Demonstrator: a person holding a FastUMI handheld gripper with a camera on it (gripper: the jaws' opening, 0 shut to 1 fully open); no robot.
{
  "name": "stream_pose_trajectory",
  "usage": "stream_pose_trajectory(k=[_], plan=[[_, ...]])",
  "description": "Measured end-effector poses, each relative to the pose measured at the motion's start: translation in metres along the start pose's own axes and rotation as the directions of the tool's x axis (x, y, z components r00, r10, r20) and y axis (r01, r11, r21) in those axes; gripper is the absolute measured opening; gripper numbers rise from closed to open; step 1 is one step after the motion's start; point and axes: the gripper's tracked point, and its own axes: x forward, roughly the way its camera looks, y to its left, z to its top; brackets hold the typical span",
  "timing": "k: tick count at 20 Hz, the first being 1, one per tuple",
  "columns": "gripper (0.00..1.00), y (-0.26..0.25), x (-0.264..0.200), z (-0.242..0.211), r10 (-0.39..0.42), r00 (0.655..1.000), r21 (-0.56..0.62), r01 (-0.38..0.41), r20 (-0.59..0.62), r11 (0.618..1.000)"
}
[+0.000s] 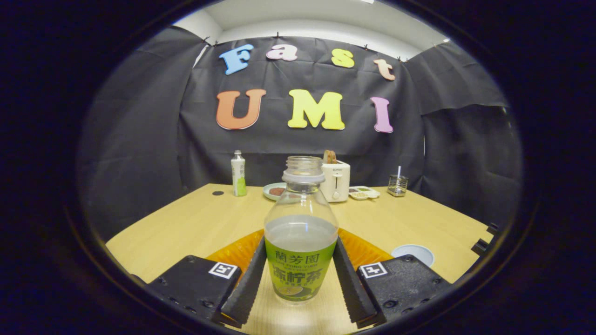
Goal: Take the bottle from table, then pour the juice into the cup, finally place the bottle on the coaster
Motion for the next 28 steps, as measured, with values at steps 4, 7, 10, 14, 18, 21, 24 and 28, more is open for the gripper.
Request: stream_pose_trajectory(k=[4,7,10,14,18,21,24,28], plan=[[0.81,0.005,-0.015,0.018,0.037,0.999,0.092,-0.038,0.018,0.995],[0.81,0.009,-0.024,0.025,0.068,0.998,0.161,-0.069,0.016,0.985],[0.81,0.017,-0.027,0.027,0.129,0.992,0.247,-0.128,0.010,0.961],[0.81,0.008,-0.027,0.024,0.165,0.986,0.405,-0.155,0.012,0.901],[0.80,-0.007,-0.023,0.019,0.196,0.980,0.569,-0.176,0.025,0.804],[0.80,-0.016,-0.020,0.017,0.220,0.975,0.679,-0.191,0.044,0.709],[0.80,-0.024,-0.020,0.023,0.241,0.967,0.748,-0.220,0.083,0.626],[0.80,-0.029,-0.020,0.030,0.257,0.960,0.809,-0.237,0.110,0.539]])
